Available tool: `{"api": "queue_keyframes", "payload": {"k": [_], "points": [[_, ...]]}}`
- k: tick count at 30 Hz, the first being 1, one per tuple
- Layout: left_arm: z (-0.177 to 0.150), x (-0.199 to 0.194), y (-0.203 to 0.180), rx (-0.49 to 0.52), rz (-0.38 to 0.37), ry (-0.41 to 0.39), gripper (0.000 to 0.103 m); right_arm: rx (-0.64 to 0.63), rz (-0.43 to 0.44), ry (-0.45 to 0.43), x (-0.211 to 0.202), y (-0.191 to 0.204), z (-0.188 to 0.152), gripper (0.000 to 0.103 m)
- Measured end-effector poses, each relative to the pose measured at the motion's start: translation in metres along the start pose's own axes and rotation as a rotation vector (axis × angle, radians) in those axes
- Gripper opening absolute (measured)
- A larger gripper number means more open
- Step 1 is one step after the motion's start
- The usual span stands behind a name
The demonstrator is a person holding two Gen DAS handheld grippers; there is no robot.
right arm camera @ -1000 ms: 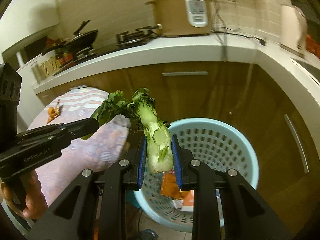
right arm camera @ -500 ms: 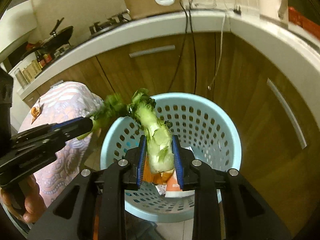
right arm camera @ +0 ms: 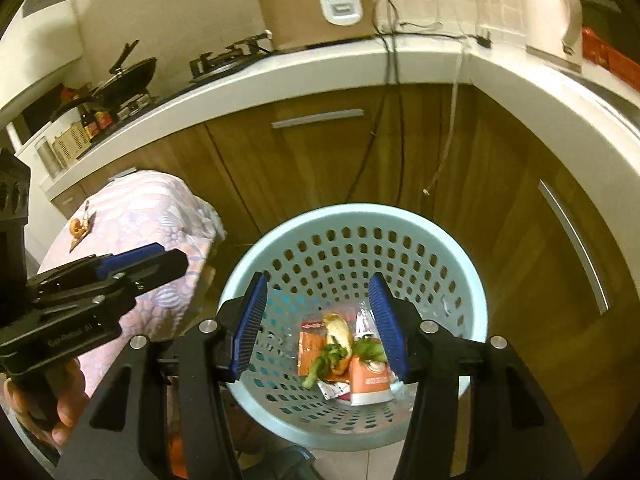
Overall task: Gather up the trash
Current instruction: 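Return both tools to the table toward the orange peel and panda wrapper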
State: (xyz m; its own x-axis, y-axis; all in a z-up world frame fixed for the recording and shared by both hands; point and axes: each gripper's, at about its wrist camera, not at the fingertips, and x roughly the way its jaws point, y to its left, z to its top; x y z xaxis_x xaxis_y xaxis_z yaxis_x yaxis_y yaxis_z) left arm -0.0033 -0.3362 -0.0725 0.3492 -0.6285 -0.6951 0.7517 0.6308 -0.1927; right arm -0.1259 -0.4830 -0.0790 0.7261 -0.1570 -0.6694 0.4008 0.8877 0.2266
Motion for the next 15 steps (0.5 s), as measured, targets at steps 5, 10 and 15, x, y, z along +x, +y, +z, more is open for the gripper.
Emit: {"api": "queue_keyframes", "payload": {"k": [5,10,15], "points": [[0.004,-0.028,0.023,-0.031,0.022,-0.042,0.041,-0.04,0.049,-0.043,-0.008,0.033,0.015,0.05],[0.007,-0.072,0.068,-0.095,0.083,-0.116,0.041,-0.112,0.11,-0.078,-0.012,0.084,0.031,0.05],[0.006,-0.114,0.123,-0.172,0.173,-0.176,0.041,-0.198,0.192,-0.1,-0.005,0.15,0.048,0.05]]}}
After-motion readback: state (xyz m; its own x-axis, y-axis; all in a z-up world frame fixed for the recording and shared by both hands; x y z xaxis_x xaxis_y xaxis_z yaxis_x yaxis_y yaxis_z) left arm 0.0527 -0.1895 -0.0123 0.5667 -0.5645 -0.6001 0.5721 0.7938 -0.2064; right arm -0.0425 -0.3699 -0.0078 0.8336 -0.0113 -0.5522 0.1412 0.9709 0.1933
